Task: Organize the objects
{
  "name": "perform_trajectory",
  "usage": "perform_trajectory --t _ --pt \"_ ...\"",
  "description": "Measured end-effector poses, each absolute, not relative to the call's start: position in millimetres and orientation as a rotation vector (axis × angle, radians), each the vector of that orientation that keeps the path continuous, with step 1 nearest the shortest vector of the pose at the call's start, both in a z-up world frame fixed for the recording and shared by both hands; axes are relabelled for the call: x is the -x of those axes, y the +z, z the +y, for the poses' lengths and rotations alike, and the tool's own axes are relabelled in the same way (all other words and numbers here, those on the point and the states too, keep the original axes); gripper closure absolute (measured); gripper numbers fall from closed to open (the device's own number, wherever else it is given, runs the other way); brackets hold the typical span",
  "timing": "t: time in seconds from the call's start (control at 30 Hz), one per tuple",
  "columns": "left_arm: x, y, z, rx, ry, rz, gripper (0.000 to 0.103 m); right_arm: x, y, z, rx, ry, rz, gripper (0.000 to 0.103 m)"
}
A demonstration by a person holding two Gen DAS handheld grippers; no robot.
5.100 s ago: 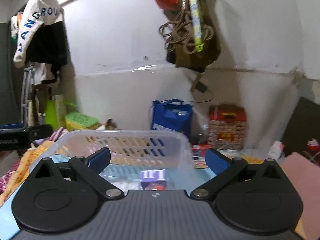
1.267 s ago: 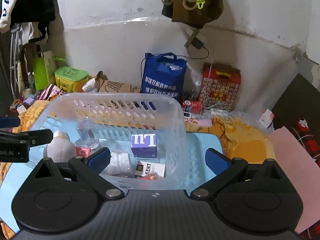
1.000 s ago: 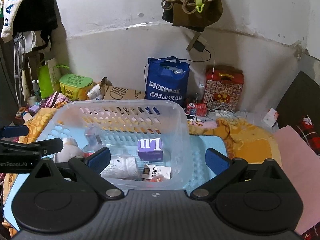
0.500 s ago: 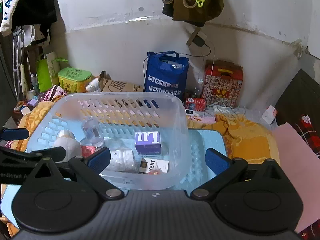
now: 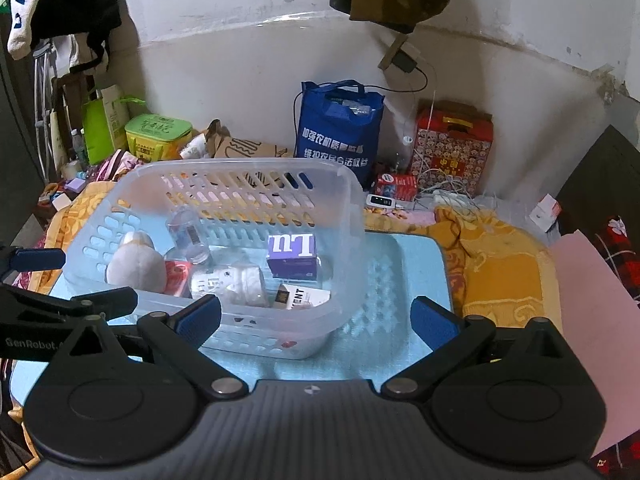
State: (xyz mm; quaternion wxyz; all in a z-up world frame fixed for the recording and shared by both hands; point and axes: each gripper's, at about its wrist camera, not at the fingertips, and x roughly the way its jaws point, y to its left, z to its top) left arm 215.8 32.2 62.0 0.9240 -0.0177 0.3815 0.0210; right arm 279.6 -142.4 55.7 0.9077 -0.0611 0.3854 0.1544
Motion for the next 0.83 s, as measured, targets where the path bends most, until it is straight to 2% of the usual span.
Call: perform_trajectory --t 0.6,0.83 --pt "-216.5 62.7 38.9 0.074 0.062 0.757 0.0 -279.1 52.0 -139.9 0.144 0.323 0.798 0.0" --pt "-210.1 67.2 38.2 0.056 0.064 0.662 0.0 -278.2 49.7 -135.0 0.148 0.324 0.794 0.0"
